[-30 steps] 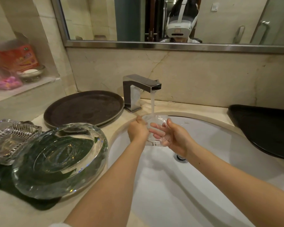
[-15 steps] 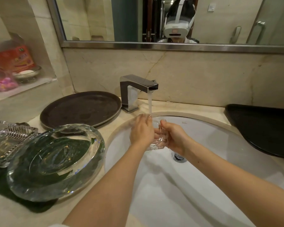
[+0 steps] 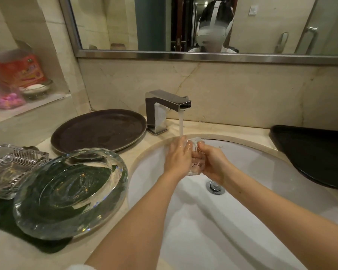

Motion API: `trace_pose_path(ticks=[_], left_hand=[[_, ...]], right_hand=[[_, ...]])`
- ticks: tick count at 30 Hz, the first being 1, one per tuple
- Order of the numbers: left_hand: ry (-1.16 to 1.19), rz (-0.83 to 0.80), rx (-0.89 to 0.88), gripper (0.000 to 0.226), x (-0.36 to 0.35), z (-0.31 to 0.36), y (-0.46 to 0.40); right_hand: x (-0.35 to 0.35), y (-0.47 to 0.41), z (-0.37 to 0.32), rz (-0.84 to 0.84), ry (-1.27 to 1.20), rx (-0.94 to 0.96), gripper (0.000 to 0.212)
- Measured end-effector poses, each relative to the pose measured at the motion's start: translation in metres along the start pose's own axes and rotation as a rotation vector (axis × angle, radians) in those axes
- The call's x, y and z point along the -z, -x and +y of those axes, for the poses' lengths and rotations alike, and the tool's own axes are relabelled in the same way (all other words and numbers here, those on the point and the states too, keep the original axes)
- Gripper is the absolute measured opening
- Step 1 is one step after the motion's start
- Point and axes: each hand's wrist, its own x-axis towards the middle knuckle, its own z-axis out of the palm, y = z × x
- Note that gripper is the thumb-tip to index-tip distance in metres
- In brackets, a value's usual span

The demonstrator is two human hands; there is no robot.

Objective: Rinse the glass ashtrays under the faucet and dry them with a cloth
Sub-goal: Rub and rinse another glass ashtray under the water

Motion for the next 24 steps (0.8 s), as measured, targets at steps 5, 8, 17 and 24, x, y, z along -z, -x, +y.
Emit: trace_pose_path(ticks=[5, 8, 17, 24], left_hand=[[0.431, 0.029, 0.363, 0.050, 0.006, 0.002, -0.004], [0.687, 0.058, 0.470, 0.044, 0.012, 0.009, -0.005], [1.310, 0.050, 0.642, 0.044, 0.026, 0.006, -0.006], [1.280, 0.250, 0.726, 0.046, 0.026, 0.001, -0.008]], right_hand=[[0.006, 0.000, -0.006, -0.025, -0.145, 0.011, 0.032], [0.010, -0.001, -0.010, -0.051, -0.225, 0.059, 0.049], [0.014, -0.003, -0.004, -0.065, 0.060, 0.034, 0.014], [0.020, -0.005, 0.000, -0.153, 0.175, -0.016, 0.012]])
